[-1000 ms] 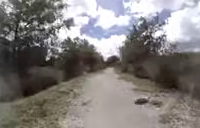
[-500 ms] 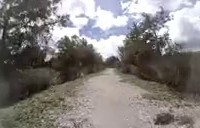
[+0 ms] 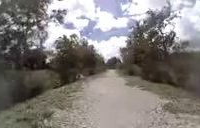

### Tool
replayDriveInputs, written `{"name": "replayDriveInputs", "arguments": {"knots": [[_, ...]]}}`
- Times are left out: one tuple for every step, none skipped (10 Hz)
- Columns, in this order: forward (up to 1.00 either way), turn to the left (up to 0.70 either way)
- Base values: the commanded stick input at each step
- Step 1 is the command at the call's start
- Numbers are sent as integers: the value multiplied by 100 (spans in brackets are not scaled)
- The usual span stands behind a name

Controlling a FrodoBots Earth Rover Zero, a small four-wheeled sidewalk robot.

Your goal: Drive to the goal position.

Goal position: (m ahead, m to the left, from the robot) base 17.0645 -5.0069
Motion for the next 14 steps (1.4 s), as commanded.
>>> {"name": "replayDriveInputs", "arguments": {"knots": [[100, -20], [100, 0], [100, 0], [100, 0], [100, 0], [100, 0], [100, 0], [100, 0], [100, 0], [100, 0], [100, 0], [100, 0], [100, 0], [100, 0]]}}
